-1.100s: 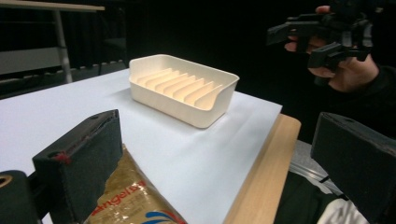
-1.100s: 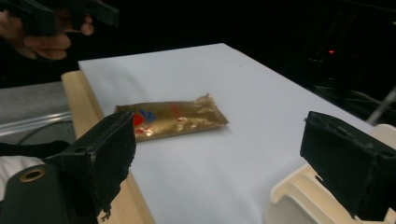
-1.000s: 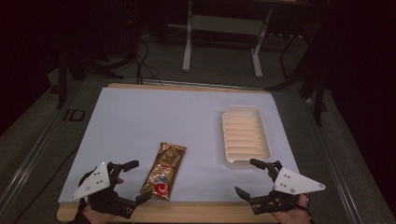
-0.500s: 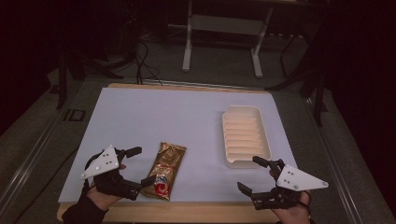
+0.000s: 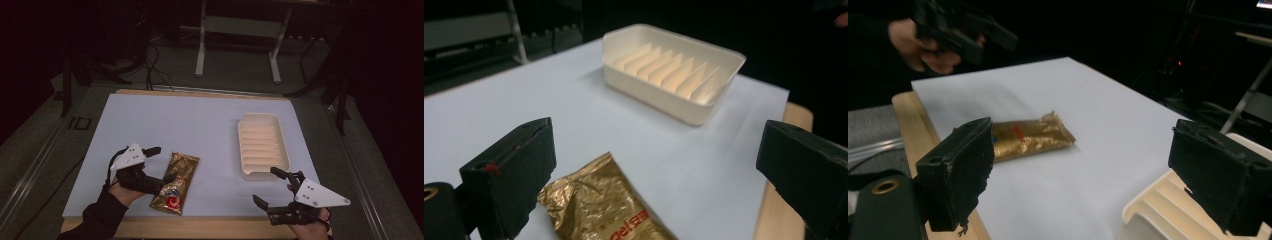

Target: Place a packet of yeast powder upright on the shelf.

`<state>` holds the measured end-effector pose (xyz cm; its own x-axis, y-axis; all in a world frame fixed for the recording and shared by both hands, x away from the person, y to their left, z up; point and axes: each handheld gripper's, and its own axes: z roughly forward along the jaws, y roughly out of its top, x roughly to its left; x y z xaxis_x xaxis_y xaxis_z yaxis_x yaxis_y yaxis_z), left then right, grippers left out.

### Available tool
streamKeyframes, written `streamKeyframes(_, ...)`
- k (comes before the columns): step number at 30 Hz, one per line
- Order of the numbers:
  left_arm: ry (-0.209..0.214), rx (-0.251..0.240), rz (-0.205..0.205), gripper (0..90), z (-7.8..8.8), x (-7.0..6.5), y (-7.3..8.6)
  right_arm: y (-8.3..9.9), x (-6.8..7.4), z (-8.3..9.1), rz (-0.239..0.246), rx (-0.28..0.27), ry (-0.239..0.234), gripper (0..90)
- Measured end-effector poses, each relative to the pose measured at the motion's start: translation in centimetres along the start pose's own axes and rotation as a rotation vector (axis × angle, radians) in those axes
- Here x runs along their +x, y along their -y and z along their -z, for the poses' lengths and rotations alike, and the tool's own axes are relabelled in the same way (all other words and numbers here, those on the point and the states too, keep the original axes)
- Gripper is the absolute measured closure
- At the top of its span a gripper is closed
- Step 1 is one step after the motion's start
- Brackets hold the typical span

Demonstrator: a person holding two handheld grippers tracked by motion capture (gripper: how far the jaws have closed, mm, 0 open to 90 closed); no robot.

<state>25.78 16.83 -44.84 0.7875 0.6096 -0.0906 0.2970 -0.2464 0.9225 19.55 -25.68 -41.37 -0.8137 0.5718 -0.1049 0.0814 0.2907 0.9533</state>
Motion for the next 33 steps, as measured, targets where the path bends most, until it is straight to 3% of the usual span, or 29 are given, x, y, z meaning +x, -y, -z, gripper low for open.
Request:
streamKeyframes(3, -0.012, 0.027, -0.001, 4.5, -0.9, 0.6, 0.3, 0.1, 0.2, -0.2, 0.008, -0.004, -0.002, 11.1)
streamKeyframes(10, 0.002, 0.070, 0.007, 8.3, -2.8, 2.1, 0.9, 0.4, 0.3, -0.4, 0.006, -0.004, -0.004, 11.8)
streamKeyframes(12, -0.022, 0.083, 0.000, 10.6, -3.2, 2.4, 1.1, 0.4, 0.3, -0.5, 0.006, 0.001, -0.003, 11.9)
streamKeyframes(18, -0.038, 0.113, 0.039, 15.2, -4.3, 3.5, 1.6, 0.6, 0.4, -0.7, 0.008, 0.012, -0.006, 11.9)
streamKeyframes(26, -0.053, 0.199, 0.053, 17.8, -6.3, 4.7, 2.2, 0.9, 0.5, -1.0, -0.002, 0.025, -0.023, 12.0)
streamKeyframes(33, -0.066, 0.224, 0.066, 26.7, -7.3, 5.4, 2.9, 1.2, 0.5, -1.2, -0.007, 0.035, -0.041, 12.1)
